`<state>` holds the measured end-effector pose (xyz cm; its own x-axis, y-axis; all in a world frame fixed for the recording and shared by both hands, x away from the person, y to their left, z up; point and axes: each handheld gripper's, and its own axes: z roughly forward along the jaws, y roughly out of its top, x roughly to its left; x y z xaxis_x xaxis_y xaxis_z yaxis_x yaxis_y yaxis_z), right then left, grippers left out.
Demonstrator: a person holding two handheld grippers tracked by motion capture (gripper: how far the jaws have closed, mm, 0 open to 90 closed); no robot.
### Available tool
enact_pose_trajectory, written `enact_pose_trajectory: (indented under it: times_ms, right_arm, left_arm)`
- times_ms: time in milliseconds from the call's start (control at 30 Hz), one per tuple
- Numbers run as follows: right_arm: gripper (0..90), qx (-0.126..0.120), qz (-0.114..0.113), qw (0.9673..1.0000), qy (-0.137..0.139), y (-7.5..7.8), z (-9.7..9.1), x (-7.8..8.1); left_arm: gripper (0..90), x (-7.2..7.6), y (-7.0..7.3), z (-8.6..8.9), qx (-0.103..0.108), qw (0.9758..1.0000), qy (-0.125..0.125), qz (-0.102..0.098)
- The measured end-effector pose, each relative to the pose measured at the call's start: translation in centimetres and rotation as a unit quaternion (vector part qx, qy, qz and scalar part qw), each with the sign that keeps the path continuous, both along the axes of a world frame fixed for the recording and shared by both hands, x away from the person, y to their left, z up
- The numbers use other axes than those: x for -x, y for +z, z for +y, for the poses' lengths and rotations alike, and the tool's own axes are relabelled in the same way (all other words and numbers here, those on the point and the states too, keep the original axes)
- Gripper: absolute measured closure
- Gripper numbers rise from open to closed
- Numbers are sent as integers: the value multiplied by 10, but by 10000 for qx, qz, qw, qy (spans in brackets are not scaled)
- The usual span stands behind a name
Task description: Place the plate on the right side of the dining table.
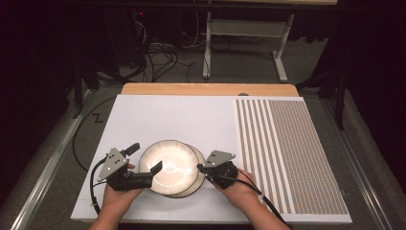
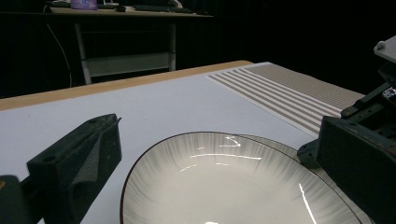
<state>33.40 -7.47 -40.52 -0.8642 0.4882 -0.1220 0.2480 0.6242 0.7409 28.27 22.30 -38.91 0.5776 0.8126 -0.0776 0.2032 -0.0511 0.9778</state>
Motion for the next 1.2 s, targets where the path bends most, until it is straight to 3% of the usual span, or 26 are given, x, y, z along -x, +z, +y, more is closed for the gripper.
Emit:
enact_pose_trajectory:
  times_ms: [1200]
  right_arm:
    - [900, 25, 96, 9999, 39, -2, 1, 3]
  left_arm:
    - [12, 1, 2, 3, 145, 9999, 66, 14]
